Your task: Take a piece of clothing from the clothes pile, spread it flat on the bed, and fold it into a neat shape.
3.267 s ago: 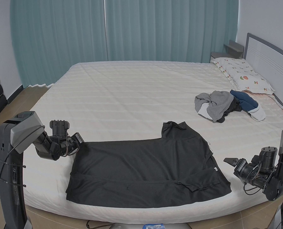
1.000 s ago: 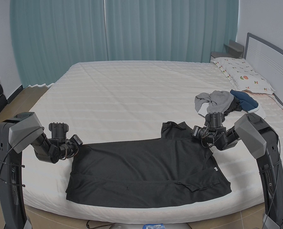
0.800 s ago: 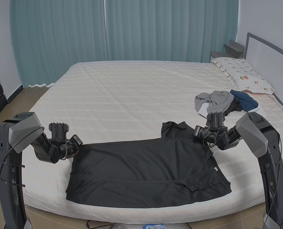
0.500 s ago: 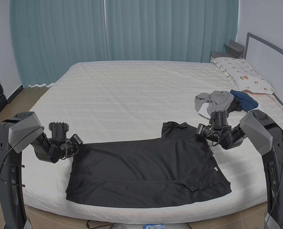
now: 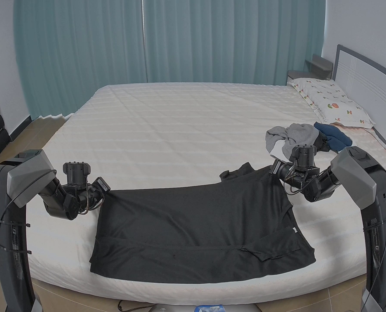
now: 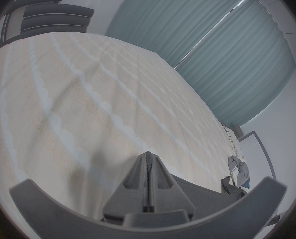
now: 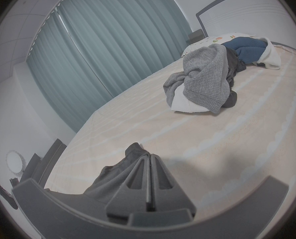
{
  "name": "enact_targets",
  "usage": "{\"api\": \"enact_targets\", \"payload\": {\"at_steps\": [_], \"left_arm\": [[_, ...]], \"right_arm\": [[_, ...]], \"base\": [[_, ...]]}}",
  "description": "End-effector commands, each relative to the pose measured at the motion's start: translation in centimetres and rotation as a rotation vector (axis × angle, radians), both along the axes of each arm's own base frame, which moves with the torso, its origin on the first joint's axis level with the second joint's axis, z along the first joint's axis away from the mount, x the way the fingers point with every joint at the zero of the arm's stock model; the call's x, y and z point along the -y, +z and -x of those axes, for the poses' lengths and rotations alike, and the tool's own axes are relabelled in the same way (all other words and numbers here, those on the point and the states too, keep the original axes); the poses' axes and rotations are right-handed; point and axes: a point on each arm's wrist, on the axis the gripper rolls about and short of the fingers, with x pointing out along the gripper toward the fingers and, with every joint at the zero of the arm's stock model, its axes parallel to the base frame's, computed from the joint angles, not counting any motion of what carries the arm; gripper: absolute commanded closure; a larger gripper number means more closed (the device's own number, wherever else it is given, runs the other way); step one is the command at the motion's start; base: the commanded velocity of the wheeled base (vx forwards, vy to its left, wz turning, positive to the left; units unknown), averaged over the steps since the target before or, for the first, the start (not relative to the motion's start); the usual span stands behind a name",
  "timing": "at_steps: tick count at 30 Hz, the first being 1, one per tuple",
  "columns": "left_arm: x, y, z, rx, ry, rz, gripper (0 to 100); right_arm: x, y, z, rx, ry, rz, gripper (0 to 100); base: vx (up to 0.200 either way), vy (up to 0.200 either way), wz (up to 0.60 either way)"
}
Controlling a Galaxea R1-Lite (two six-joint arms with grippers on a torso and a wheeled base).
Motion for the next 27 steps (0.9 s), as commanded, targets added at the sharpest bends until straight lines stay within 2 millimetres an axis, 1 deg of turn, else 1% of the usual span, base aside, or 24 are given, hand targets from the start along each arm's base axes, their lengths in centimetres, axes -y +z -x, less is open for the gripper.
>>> {"api": "enact_targets", "payload": {"at_steps": [1, 4, 8, 12, 16, 22, 27], "left_arm": [[0.0, 0.3, 0.1, 0.007, 0.001, 0.0, 100], [0.0, 0.4, 0.1, 0.01, 0.002, -0.001, 100], [0.0, 0.9, 0.4, 0.013, 0.0, 0.0, 100], [0.0, 1.6, 0.5, 0.037, -0.001, -0.001, 100], [0.0, 1.6, 0.8, 0.033, -0.006, -0.007, 100], [0.0, 1.6, 0.9, 0.032, -0.017, -0.027, 100], [-0.4, 1.6, 0.9, 0.032, -0.01, -0.032, 100]], "right_arm": [[0.1, 0.9, 0.1, 0.02, -0.008, -0.017, 100], [0.3, 1.5, 0.0, 0.039, -0.019, -0.032, 100], [1.2, 2.4, 0.2, 0.051, -0.041, -0.043, 100], [1.6, 2.5, 0.7, 0.034, -0.047, -0.051, 100], [2.0, 2.2, 1.5, 0.013, -0.028, -0.048, 100], [2.0, 2.4, 1.4, 0.046, -0.024, -0.058, 100], [1.9, 1.8, 1.4, 0.034, -0.022, -0.053, 100]], "base": [[0.0, 0.0, 0.0], [0.0, 0.0, 0.0], [0.0, 0.0, 0.0], [0.0, 0.0, 0.0], [0.0, 0.0, 0.0], [0.0, 0.0, 0.0], [0.0, 0.0, 0.0]]}}
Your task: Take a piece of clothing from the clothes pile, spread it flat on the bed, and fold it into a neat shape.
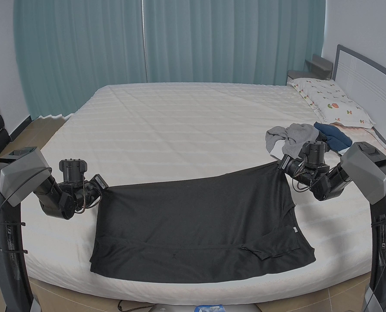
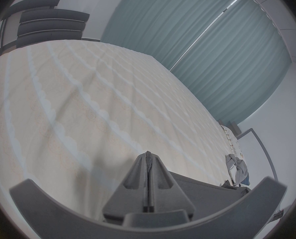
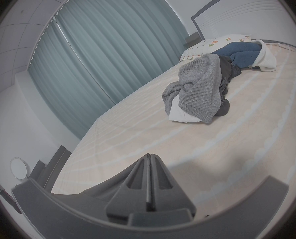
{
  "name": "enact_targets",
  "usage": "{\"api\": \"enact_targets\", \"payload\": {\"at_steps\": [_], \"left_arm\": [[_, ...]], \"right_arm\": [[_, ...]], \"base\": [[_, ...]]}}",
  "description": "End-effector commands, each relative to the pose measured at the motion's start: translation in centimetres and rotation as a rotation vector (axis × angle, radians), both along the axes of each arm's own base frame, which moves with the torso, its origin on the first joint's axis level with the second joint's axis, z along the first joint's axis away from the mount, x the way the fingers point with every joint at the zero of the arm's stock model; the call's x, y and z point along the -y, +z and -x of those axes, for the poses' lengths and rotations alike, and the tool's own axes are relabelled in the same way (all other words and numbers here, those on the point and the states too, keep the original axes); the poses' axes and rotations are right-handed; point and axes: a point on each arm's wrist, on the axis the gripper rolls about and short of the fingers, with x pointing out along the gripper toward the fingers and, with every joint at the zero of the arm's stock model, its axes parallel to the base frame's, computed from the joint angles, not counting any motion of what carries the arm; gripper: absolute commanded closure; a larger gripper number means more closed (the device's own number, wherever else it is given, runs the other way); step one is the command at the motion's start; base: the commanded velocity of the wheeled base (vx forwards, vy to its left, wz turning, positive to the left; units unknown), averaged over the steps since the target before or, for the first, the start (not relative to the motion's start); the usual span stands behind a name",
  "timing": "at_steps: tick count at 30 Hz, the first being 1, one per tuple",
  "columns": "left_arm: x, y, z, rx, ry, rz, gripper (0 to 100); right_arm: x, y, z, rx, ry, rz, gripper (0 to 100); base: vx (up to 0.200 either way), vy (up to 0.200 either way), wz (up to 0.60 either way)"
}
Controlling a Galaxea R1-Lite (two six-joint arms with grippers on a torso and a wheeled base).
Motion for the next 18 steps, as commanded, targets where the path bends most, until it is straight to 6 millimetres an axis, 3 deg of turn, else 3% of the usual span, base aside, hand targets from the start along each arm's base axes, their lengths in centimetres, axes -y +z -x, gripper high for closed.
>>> {"api": "enact_targets", "payload": {"at_steps": [1, 18], "left_arm": [[-0.2, 0.0, 0.0, 0.0, 0.006, -0.001, 100], [-0.2, 0.0, 1.7, -0.002, -0.049, -0.09, 100]], "right_arm": [[-0.2, -0.4, 0.1, -0.011, 0.004, 0.004, 100], [-0.1, -0.5, 1.2, -0.059, 0.052, 0.024, 100]], "base": [[0.0, 0.0, 0.0], [0.0, 0.0, 0.0]]}}
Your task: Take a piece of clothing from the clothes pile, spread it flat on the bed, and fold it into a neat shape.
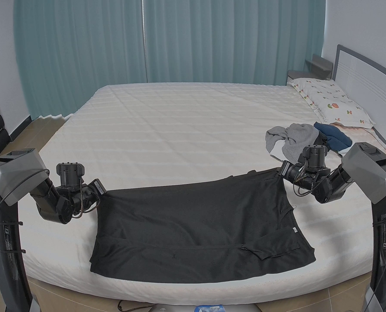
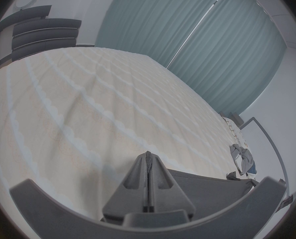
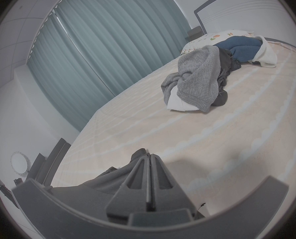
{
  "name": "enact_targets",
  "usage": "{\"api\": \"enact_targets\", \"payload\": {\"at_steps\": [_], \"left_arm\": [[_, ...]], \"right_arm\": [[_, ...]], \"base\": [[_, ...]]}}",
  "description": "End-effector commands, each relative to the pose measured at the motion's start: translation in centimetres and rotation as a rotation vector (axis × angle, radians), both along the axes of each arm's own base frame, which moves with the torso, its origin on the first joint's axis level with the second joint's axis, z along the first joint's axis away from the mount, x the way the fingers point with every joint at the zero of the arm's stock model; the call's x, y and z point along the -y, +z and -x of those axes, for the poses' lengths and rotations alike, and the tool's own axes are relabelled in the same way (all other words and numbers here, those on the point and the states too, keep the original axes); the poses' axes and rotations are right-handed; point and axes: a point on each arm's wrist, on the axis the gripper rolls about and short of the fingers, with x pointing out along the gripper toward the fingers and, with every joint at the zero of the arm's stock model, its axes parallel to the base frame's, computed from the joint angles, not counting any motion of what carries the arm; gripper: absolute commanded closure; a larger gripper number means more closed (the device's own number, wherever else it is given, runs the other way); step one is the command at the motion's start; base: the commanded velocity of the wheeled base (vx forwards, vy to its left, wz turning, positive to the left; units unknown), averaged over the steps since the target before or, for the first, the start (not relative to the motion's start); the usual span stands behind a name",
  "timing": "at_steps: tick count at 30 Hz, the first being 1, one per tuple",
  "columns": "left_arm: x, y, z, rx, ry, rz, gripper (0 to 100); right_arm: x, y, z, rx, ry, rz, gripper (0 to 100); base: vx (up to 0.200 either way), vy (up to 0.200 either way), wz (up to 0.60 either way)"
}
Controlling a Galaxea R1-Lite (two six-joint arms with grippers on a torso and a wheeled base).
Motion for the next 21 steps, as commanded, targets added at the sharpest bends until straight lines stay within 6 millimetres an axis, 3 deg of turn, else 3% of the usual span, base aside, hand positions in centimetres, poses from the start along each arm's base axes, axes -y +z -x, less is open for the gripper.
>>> {"api": "enact_targets", "payload": {"at_steps": [1, 21], "left_arm": [[0.0, 0.2, 0.3, 0.004, -0.001, 0.0, 100], [0.1, -0.5, 3.1, -0.011, -0.133, -0.134, 100]], "right_arm": [[-0.1, 0.3, 0.1, 0.004, 0.007, 0.0, 100], [0.3, 0.3, 3.5, -0.091, 0.095, -0.007, 100]], "base": [[0.0, 0.0, 0.0], [0.0, 0.0, 0.0]]}}
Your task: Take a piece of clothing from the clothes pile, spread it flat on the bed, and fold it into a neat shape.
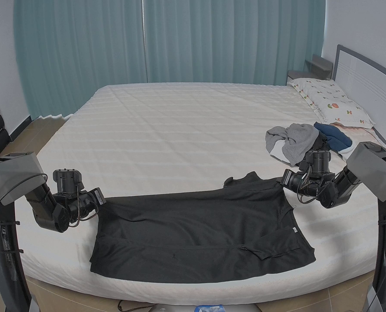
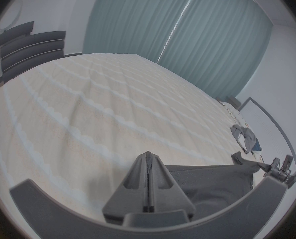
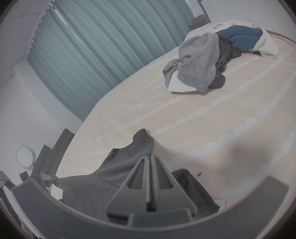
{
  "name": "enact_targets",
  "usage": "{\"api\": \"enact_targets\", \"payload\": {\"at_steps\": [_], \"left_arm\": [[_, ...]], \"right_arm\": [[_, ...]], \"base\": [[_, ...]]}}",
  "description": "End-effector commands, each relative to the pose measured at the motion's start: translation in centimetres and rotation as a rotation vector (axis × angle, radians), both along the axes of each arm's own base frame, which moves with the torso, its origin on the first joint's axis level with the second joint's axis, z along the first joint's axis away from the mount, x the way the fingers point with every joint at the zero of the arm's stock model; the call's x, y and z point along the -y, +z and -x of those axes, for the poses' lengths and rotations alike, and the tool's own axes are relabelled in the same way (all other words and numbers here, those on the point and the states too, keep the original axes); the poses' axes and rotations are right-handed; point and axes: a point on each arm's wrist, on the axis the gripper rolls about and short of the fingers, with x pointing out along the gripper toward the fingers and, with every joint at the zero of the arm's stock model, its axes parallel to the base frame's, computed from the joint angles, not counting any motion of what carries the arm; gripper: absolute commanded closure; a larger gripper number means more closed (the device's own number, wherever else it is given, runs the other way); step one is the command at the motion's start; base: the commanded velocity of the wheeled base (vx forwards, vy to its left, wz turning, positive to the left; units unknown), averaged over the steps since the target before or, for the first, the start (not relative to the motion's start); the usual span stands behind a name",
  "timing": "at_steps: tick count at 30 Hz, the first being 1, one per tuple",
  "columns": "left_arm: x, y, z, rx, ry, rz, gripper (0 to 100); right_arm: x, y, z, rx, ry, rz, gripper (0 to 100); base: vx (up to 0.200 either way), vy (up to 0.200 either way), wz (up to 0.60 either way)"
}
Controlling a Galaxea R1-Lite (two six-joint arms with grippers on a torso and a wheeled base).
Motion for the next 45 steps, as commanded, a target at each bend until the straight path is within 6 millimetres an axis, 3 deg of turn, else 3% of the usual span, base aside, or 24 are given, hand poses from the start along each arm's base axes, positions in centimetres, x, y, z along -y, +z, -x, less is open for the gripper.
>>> {"api": "enact_targets", "payload": {"at_steps": [1, 14, 23, 45], "left_arm": [[-0.1, -0.1, 0.7, -0.01, -0.016, -0.005, 100], [-0.3, -0.8, 3.8, -0.043, -0.198, -0.101, 100], [-0.8, 0.2, 4.7, -0.028, -0.221, -0.11, 100], [-1.1, -1.0, 8.7, -0.113, -0.381, -0.307, 100]], "right_arm": [[0.2, 0.6, 0.8, -0.005, 0.008, -0.001, 100], [1.3, -1.4, 4.5, -0.105, 0.103, 0.05, 100], [1.9, -0.1, 6.2, -0.088, 0.144, 0.012, 100], [3.0, -2.2, 10.3, -0.127, 0.185, 0.063, 100]], "base": [[0.0, 0.0, 0.0], [0.0, 0.0, 0.0], [0.0, 0.0, 0.0], [0.0, 0.0, 0.0]]}}
